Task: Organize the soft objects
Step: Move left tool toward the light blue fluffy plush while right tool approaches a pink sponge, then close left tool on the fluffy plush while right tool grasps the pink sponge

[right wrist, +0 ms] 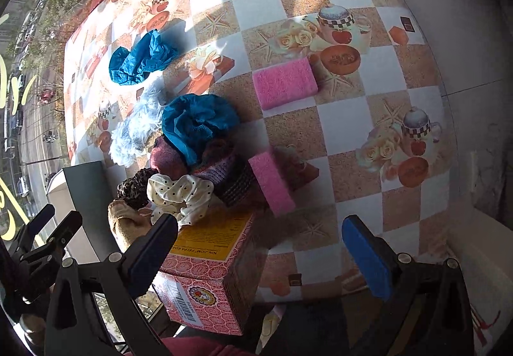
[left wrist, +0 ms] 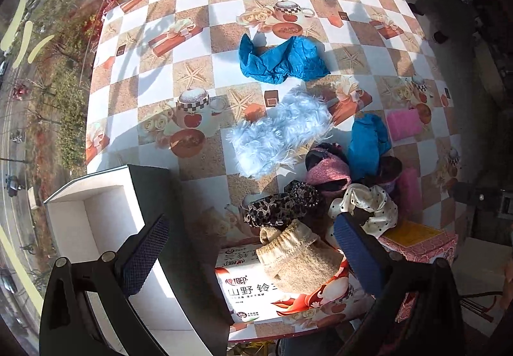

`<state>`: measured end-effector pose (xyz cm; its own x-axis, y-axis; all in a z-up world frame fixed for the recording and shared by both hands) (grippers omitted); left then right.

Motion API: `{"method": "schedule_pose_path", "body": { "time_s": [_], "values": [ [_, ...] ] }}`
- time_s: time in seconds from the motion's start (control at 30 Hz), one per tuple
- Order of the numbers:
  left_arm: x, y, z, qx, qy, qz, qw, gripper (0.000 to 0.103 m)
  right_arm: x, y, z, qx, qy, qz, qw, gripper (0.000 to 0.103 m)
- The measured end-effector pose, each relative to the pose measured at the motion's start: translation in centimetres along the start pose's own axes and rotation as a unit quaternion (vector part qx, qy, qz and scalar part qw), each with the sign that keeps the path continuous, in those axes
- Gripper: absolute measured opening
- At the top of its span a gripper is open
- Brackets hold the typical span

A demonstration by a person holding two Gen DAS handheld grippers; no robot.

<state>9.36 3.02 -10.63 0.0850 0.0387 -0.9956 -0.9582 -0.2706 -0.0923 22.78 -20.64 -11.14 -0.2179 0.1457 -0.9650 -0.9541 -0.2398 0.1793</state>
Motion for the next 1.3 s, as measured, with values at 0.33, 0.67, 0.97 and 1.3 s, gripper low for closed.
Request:
{"method": "schedule_pose_path", "body": {
  "time_s": [0.33,0.67,0.97,1.3],
  "values": [
    [5.6,-4.8,-1.3,0.039,0.013,0.022,0.9989,0.102,2.1,-4.6,-2.3,0.01,0.021,-0.006,1.0,0.103],
    [10.4,-6.3,-2.0,0.086,-0.008,0.054,0.9948,0.102,5.9,-8.5,-1.4,-0.043,0.057,-0.018,0.997,0.103],
    [13.1,-7.8,-0.6,0.047,0.01,0.059,0.9971,0.102,9.9,-10.9,-1.6,-0.066,0.085,-0.019,0.994,0.103],
    [17.0,-7.8,-1.0,0.036,0.006,0.075,0.9965,0.1,14.9,-12.4,-2.3,-0.085,0.099,-0.017,0.991,0.103]
  ]
}}
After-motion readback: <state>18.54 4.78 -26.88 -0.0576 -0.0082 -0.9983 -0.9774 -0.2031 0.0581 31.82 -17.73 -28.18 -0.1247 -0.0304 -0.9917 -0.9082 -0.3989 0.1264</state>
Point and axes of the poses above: each gripper's, at about its wrist camera, not at the fingertips, and x roughly the way its jaws point, z to its left, y to its underside, the point moved 6 cm from there along x, roughly the way its jaws point, and after that the axes turned 9 degrees about x, right-handed, at the moved point
